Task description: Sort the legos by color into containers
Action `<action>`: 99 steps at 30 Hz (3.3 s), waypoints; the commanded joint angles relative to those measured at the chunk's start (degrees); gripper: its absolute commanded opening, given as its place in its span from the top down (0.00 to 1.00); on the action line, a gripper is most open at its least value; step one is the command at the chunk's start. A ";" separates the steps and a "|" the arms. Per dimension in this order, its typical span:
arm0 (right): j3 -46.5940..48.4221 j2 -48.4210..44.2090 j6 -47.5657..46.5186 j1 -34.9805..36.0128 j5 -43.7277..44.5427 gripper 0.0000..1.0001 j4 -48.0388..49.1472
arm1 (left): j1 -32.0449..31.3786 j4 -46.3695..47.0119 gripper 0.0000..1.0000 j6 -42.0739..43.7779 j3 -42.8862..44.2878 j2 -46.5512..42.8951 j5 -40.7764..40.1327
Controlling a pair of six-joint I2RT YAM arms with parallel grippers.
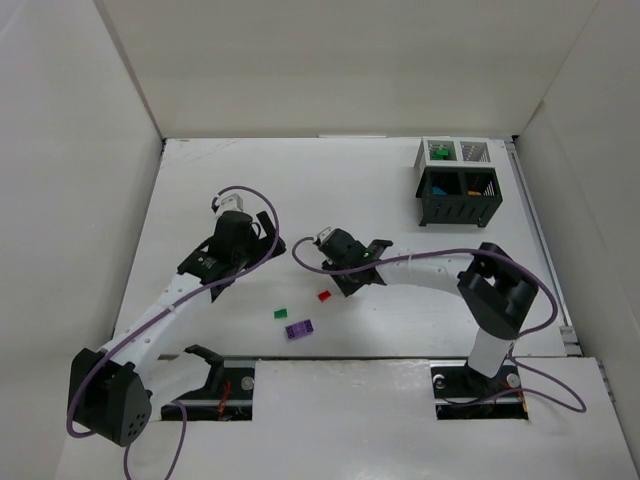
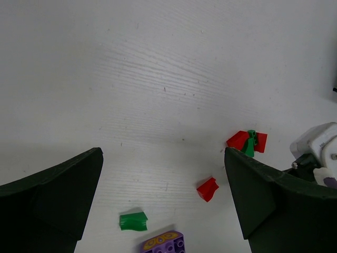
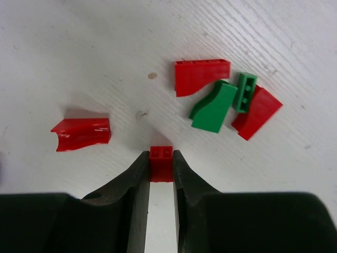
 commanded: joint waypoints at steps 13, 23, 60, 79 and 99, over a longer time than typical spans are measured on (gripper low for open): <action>10.52 -13.70 -1.92 -16.41 6.05 0.84 -6.54 | -0.19 2.36 0.00 1.74 2.88 2.54 -0.44; 19.13 -14.50 -1.75 -42.32 9.31 0.84 -5.49 | -0.19 1.84 0.00 4.99 10.88 10.80 -0.97; 26.17 -5.80 -2.28 -57.65 8.43 0.79 -2.67 | 2.63 -1.41 0.00 5.52 13.53 10.28 -5.27; 28.98 -4.74 -2.81 -57.65 6.76 0.79 -1.97 | 10.10 0.43 0.00 6.57 15.20 10.19 -6.42; 41.10 7.03 -2.81 -57.65 4.73 0.76 -0.12 | 17.12 12.73 0.00 14.57 24.86 22.93 -4.85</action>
